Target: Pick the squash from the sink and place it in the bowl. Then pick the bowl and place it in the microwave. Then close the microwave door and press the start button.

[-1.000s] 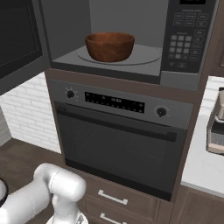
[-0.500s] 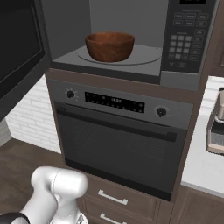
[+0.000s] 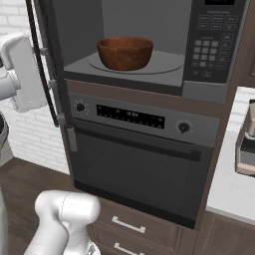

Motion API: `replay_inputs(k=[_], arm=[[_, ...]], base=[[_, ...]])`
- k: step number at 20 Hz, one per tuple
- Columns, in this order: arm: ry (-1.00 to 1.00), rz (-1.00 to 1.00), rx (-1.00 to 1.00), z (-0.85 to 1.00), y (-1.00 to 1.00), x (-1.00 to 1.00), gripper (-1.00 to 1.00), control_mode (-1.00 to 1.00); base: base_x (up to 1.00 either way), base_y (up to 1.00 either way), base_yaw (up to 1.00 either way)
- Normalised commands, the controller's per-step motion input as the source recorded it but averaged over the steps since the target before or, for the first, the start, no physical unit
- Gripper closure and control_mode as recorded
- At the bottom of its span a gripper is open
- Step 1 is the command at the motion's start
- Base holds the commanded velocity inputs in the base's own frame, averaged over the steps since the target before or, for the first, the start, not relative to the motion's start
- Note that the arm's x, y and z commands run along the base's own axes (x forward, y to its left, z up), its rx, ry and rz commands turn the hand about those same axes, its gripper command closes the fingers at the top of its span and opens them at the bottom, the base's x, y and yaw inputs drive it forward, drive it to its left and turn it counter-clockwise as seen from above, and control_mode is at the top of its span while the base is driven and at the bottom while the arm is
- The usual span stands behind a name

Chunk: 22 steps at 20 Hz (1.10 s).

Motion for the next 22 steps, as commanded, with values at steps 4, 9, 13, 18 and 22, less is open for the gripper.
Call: replay_inputs(k=[4, 9, 13, 18, 22], arm=[[0.03, -0.28, 0.00, 0.27, -1.00, 0.88, -1.00, -1.00], [0.10, -0.08, 0.04, 0.30, -0.92, 1.00, -1.00, -1.00], [0.16, 0.11, 0.11, 0.19, -0.60, 0.88, -1.00, -1.00], [0.13, 0.31, 0.04, 0.00, -0.24, 0.48, -1.00, -1.00], [0.05, 0.35, 0.00, 0.00, -0.15, 0.13, -1.00, -1.00]], base=[[0.00, 0.00, 0.00], [0.00, 0.00, 0.00], [0.00, 0.00, 0.00], [0.00, 0.00, 0.00], [0.00, 0.00, 0.00]])
